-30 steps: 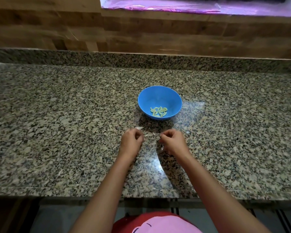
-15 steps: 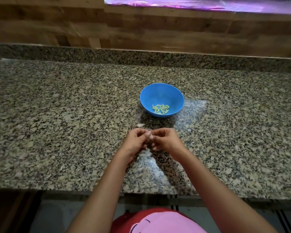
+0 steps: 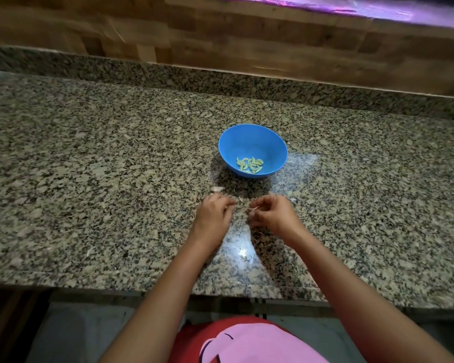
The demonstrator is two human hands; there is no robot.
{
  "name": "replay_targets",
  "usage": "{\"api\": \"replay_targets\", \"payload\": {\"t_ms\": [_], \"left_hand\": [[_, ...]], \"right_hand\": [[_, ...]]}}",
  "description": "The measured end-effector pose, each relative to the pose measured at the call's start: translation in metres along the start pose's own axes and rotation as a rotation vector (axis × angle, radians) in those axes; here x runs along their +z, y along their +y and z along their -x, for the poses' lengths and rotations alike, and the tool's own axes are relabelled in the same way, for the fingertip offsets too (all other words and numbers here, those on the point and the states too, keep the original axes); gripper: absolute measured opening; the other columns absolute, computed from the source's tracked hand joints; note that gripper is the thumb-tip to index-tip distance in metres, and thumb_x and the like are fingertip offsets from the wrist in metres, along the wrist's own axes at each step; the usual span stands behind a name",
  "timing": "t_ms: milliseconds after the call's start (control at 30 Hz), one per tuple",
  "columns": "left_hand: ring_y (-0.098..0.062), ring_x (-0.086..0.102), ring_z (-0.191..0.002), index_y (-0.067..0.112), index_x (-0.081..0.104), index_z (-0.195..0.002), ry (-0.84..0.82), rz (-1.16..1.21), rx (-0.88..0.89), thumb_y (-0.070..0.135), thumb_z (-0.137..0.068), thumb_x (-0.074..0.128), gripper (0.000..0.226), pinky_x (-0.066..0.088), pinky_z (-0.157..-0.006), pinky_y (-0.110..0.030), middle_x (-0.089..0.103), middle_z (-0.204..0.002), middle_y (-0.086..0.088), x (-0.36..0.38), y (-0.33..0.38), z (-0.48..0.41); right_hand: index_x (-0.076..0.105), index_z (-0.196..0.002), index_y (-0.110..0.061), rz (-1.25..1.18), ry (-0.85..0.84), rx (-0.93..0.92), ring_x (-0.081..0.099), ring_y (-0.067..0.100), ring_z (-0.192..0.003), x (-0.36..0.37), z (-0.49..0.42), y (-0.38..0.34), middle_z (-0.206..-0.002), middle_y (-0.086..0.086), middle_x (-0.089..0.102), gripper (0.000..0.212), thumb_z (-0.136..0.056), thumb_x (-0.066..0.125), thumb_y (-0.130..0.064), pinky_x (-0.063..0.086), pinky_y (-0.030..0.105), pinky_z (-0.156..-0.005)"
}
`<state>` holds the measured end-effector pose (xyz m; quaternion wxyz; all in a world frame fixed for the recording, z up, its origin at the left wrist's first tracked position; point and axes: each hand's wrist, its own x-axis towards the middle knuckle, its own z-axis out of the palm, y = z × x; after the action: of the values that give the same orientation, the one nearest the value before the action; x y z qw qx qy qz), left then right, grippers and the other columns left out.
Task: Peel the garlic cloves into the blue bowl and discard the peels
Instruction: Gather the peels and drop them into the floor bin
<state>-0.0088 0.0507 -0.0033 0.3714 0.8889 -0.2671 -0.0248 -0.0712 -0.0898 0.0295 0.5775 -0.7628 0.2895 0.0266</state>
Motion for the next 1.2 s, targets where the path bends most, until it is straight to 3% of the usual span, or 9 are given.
{"api": "replay_targets", "payload": {"t_ms": [100, 200, 533, 633, 733, 900, 1033, 1100, 1200], "left_hand": [[-0.016, 0.048, -0.114, 0.011, 0.060, -0.121, -0.066, -0.056, 0.142, 0.022, -0.098, 0.045, 0.030, 0.035, -0.099, -0.028, 0.059, -0.120, -0.002, 0.013, -0.003, 0.017], [-0.022, 0.056, -0.110, 0.008, 0.067, -0.110, -0.048, -0.106, 0.228, 0.029, -0.094, 0.041, 0.036, 0.040, -0.095, -0.034, 0.065, -0.112, -0.005, 0.021, -0.007, 0.027], [-0.024, 0.054, -0.111, 0.005, 0.065, -0.112, -0.010, -0.056, 0.195, 0.010, -0.091, 0.054, 0.024, 0.040, -0.097, -0.037, 0.064, -0.114, -0.008, 0.023, -0.009, 0.026], [-0.021, 0.051, -0.114, 0.005, 0.060, -0.121, -0.037, 0.085, 0.093, 0.010, -0.094, 0.050, 0.030, 0.037, -0.101, -0.030, 0.060, -0.120, -0.008, 0.018, 0.000, 0.021], [-0.014, 0.054, -0.110, 0.008, 0.059, -0.124, -0.078, 0.256, -0.047, 0.017, -0.096, 0.049, 0.030, 0.038, -0.092, -0.018, 0.059, -0.120, -0.002, 0.011, 0.010, 0.015], [-0.013, 0.069, -0.073, 0.005, 0.064, -0.093, -0.258, 1.099, -0.513, 0.011, -0.097, 0.047, 0.018, 0.057, -0.073, -0.027, 0.071, -0.079, -0.005, 0.008, 0.026, 0.004], [-0.011, 0.067, -0.056, 0.001, 0.062, -0.080, -0.259, 1.243, -0.661, 0.005, -0.094, 0.050, 0.019, 0.058, -0.062, -0.025, 0.068, -0.059, -0.004, 0.008, 0.037, -0.006], [-0.011, 0.066, -0.054, 0.000, 0.062, -0.077, -0.250, 1.201, -0.691, 0.004, -0.093, 0.052, 0.019, 0.057, -0.060, -0.023, 0.068, -0.059, -0.005, 0.011, 0.040, -0.010], [-0.013, 0.062, -0.055, 0.004, 0.061, -0.075, -0.252, 0.967, -0.639, 0.010, -0.093, 0.056, 0.020, 0.055, -0.056, -0.020, 0.064, -0.067, -0.008, 0.019, 0.042, -0.012]], "right_hand": [[0.067, -0.095, -0.009, 0.385, 0.020, -0.126, 0.066, 0.016, -0.080, 0.002, 0.005, 0.002, -0.090, 0.005, 0.067, 0.011, -0.088, 0.061, -0.003, 0.055, 0.024, -0.071], [0.069, -0.096, -0.005, 0.661, 0.024, -0.255, 0.062, 0.019, -0.089, 0.004, 0.002, -0.003, -0.093, 0.007, 0.067, 0.015, -0.086, 0.059, -0.003, 0.046, 0.024, -0.077], [0.063, -0.093, 0.001, 0.879, 0.002, -0.388, 0.057, 0.029, -0.088, 0.015, -0.001, 0.003, -0.094, 0.016, 0.062, 0.013, -0.085, 0.055, -0.004, 0.046, 0.036, -0.078], [0.064, -0.089, -0.003, 0.686, 0.082, -0.316, 0.060, 0.026, -0.083, 0.015, 0.001, 0.007, -0.088, 0.011, 0.063, 0.009, -0.085, 0.056, -0.004, 0.048, 0.036, -0.074], [0.063, -0.081, -0.009, 0.095, 0.138, -0.046, 0.068, 0.026, -0.074, 0.013, 0.004, 0.004, -0.081, 0.013, 0.068, 0.006, -0.084, 0.065, -0.003, 0.057, 0.040, -0.070], [0.061, -0.077, -0.004, -0.308, 0.121, -0.009, 0.066, 0.016, -0.061, 0.014, 0.012, -0.004, -0.072, 0.012, 0.066, 0.012, -0.079, 0.067, 0.006, 0.056, 0.026, -0.059], [0.064, -0.074, -0.006, -0.315, 0.152, -0.009, 0.067, 0.021, -0.067, 0.006, 0.013, -0.002, -0.072, 0.012, 0.067, 0.015, -0.080, 0.065, 0.007, 0.058, 0.032, -0.067], [0.064, -0.076, -0.010, -0.119, 0.199, -0.047, 0.068, 0.024, -0.073, 0.003, 0.011, -0.001, -0.077, 0.011, 0.069, 0.012, -0.080, 0.067, 0.001, 0.058, 0.038, -0.071], [0.064, -0.079, -0.014, 0.234, 0.228, -0.091, 0.066, 0.017, -0.076, -0.003, 0.010, -0.004, -0.081, 0.004, 0.069, 0.008, -0.081, 0.067, -0.006, 0.056, 0.031, -0.069]]}}
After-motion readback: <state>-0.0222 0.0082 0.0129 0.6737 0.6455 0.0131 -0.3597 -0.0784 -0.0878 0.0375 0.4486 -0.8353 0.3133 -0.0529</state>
